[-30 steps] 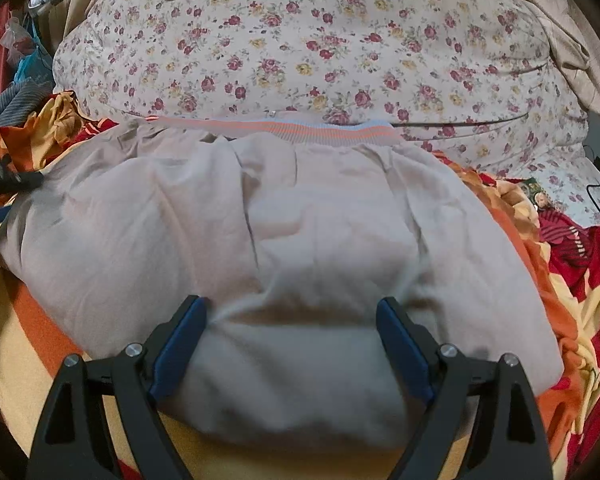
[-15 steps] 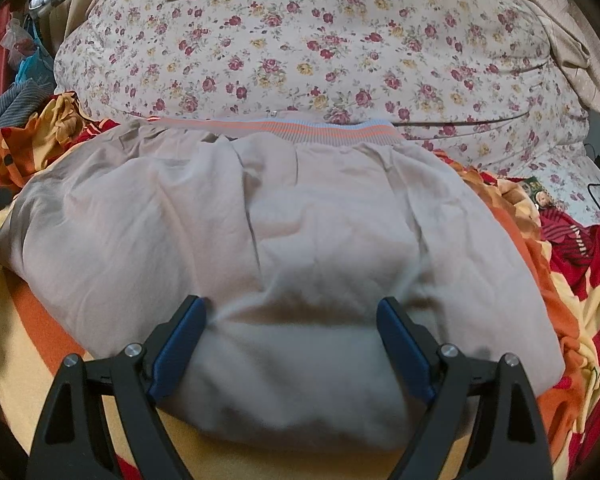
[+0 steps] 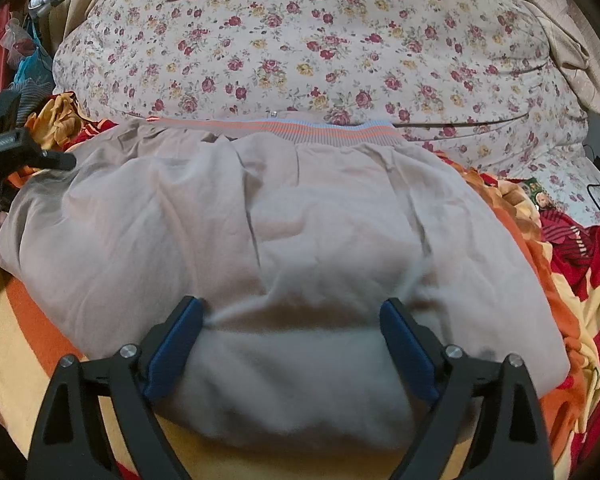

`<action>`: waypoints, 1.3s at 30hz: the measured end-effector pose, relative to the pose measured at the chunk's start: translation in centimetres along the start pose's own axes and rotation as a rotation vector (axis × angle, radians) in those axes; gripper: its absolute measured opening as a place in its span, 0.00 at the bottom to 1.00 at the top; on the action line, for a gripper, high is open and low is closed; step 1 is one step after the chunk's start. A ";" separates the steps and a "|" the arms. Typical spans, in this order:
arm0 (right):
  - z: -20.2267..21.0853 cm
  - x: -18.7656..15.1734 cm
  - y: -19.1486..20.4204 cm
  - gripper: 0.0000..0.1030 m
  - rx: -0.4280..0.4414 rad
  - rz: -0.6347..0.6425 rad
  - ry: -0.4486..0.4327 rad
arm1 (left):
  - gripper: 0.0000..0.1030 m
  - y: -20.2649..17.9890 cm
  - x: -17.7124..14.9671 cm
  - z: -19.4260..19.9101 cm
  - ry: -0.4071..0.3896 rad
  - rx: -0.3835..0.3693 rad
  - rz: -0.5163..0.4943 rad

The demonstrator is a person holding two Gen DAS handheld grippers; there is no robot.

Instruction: Fold large clothes

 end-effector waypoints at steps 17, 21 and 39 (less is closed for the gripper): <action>-0.1 0.2 0.1 0.91 0.006 -0.005 0.000 | 0.57 -0.7 -0.2 -1.1 0.083 -0.072 -0.030; 1.8 1.9 -0.8 0.83 0.038 -0.055 -0.083 | 0.33 -0.1 0.4 -1.2 0.043 -0.022 -0.017; 7.1 -4.2 -15.3 0.83 0.101 -0.391 -0.081 | 0.15 -0.5 0.1 -1.3 -0.013 0.093 -0.078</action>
Point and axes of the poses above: each gripper's, at about its wrist camera, not at the fingertips, and z roughly against the way its jaws point, y to its left, x to its top, the point moved 7 cm from there along -z, roughly the way its jaws point, and after that the axes turned 2 degrees about z, right-handed, at the moved point
